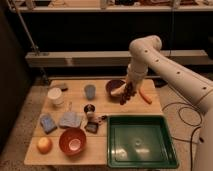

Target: Place grapes in metal cup

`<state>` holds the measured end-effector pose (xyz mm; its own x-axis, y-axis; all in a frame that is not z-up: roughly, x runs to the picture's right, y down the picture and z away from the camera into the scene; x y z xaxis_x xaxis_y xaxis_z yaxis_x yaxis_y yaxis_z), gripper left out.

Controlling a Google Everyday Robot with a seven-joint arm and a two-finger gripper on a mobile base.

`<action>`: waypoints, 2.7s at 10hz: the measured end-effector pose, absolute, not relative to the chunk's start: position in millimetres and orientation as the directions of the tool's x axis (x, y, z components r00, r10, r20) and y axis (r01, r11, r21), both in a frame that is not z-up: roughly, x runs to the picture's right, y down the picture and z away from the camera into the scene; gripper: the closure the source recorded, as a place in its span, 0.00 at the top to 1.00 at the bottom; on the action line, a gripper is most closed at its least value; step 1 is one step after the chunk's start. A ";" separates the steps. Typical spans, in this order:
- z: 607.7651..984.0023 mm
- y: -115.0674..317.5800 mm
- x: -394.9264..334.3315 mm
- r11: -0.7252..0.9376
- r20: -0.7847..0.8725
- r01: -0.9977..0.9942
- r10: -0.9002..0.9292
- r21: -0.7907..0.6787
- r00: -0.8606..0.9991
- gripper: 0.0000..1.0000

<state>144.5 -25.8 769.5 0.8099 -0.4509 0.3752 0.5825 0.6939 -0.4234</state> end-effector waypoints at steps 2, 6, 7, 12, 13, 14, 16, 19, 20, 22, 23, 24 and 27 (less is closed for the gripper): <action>771.4 -33.9 135.2 0.681 0.379 0.597 -0.465 -0.424 0.800 0.00; 775.9 -49.4 106.1 0.653 0.395 0.632 -0.496 -0.418 0.773 0.00; 778.5 -52.4 99.4 0.644 0.402 0.640 -0.501 -0.418 0.767 0.00; 780.8 -51.5 68.5 0.623 0.453 0.676 -0.508 -0.393 0.732 0.00; 778.8 -49.9 55.2 0.616 0.482 0.696 -0.513 -0.370 0.710 0.00; 775.5 -47.9 45.2 0.609 0.505 0.712 -0.518 -0.349 0.691 0.00; 769.2 -45.1 33.1 0.600 0.545 0.738 -0.524 -0.310 0.654 0.00; 760.3 -40.1 18.3 0.585 0.587 0.768 -0.535 -0.261 0.607 0.00; 758.5 -38.5 13.8 0.581 0.593 0.775 -0.541 -0.249 0.597 0.00; 757.1 -36.5 6.1 0.574 0.600 0.785 -0.550 -0.233 0.581 0.00; 756.9 -35.5 1.9 0.572 0.605 0.790 -0.554 -0.222 0.571 0.00; 757.7 -34.7 -1.0 0.571 0.609 0.792 -0.555 -0.215 0.566 0.00; 761.3 -34.5 -10.1 0.571 0.615 0.795 -0.558 -0.203 0.558 0.00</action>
